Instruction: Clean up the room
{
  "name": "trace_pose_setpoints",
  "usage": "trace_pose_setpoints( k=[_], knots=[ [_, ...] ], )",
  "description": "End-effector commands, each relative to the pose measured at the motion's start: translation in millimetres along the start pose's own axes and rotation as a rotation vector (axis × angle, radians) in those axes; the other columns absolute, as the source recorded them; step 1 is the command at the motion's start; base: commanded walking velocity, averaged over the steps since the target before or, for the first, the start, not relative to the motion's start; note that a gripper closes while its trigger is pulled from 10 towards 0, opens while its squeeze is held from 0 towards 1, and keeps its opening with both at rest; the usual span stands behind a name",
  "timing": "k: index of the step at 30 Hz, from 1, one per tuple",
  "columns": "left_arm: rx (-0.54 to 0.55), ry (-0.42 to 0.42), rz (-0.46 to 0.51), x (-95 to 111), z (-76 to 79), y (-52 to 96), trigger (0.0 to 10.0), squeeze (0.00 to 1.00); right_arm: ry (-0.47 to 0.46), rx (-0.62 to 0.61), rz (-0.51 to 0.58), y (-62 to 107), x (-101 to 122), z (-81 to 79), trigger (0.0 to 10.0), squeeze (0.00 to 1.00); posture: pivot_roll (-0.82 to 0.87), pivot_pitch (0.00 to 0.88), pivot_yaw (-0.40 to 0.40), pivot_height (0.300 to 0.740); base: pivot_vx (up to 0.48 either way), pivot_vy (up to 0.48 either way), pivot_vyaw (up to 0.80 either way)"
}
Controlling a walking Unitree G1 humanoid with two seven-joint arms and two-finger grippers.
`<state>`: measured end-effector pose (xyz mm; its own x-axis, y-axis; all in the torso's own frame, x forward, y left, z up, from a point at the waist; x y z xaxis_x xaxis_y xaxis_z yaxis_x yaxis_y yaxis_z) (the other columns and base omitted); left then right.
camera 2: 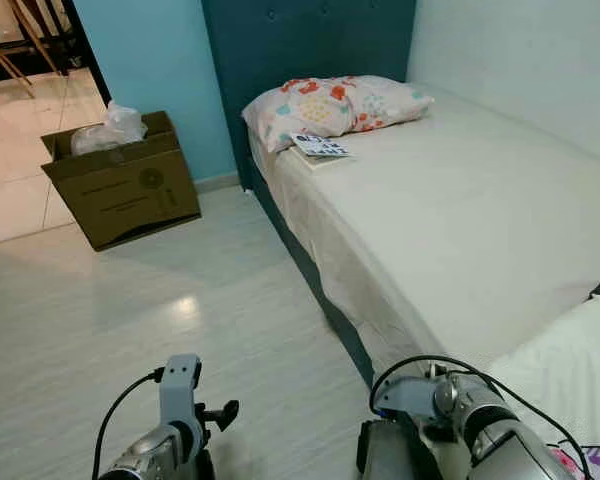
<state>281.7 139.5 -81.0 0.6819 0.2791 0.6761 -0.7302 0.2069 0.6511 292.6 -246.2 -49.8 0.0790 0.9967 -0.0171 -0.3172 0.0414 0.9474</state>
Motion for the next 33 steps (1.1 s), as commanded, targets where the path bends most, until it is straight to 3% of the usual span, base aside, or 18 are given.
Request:
trace_pose_setpoints(
  k=[1,3,4,7,13,19,26,30,33],
  knots=[
    [0.004,0.007,-0.014,-7.9,0.6,1.0,10.0,0.00,-0.011,0.067,0.008,0.7,-0.4,-6.3,10.0,0.00,0.00,0.000,-0.019,0.501,0.000,0.000,0.00],
    [0.004,0.006,-0.014,-8.0,0.8,0.9,10.0,0.00,-0.013,0.123,0.019,0.7,0.6,-13.1,10.0,0.00,0.00,0.000,-0.020,0.501,0.000,0.000,0.00],
    [0.004,0.005,-0.016,-8.2,1.0,0.9,10.0,0.00,-0.024,0.211,0.053,1.9,4.6,-22.6,10.0,0.00,0.00,0.000,-0.019,0.501,0.000,0.000,0.00],
    [0.004,0.002,-0.017,-8.6,1.2,0.8,10.0,0.00,-0.030,0.254,0.086,4.3,8.3,-24.8,10.0,0.00,0.00,0.000,-0.020,0.501,0.000,0.000,0.00],
    [-0.004,-0.004,-0.026,-11.5,4.1,0.6,10.0,0.00,-0.023,0.287,0.149,12.5,14.6,-17.2,10.0,0.00,0.00,0.000,-0.022,0.501,0.000,0.000,0.00],
    [-0.011,-0.006,-0.030,-13.5,7.0,0.2,10.0,0.00,0.066,0.315,0.207,29.5,21.8,-0.3,10.0,0.00,-0.01,0.000,-0.031,0.501,0.000,0.000,0.00],
    [-0.010,-0.002,-0.028,-13.1,8.4,-0.3,10.0,0.00,0.191,0.330,0.071,33.3,2.4,2.5,10.0,0.00,-0.01,0.000,-0.037,0.501,0.000,0.000,0.00],
    [-0.009,-0.001,-0.028,-13.1,8.1,-0.3,10.0,0.00,0.249,0.377,0.036,30.2,-0.6,-9.1,10.0,0.00,0.00,0.000,-0.039,0.501,0.000,0.000,0.00],
    [-0.003,0.000,-0.029,-13.6,5.9,0.4,10.0,0.00,0.321,0.445,0.022,25.2,1.9,-28.8,10.0,0.00,0.00,0.000,-0.037,0.501,0.000,0.000,0.00]
  ],
)
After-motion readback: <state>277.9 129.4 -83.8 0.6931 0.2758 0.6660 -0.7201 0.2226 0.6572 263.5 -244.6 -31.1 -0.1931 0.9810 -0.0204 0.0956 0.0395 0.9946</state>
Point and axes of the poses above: a point about 5 cm out from each wrist's last joint towards the gripper, its own y axis pointing back from the gripper into the wrist, its own x axis along the axis of the wrist's last joint, z = x × y, the point moved 5 cm from there along -y, pointing out of the wrist towards the gripper, and after that the axes turned 7 degrees about y, right-handed, at the moved point
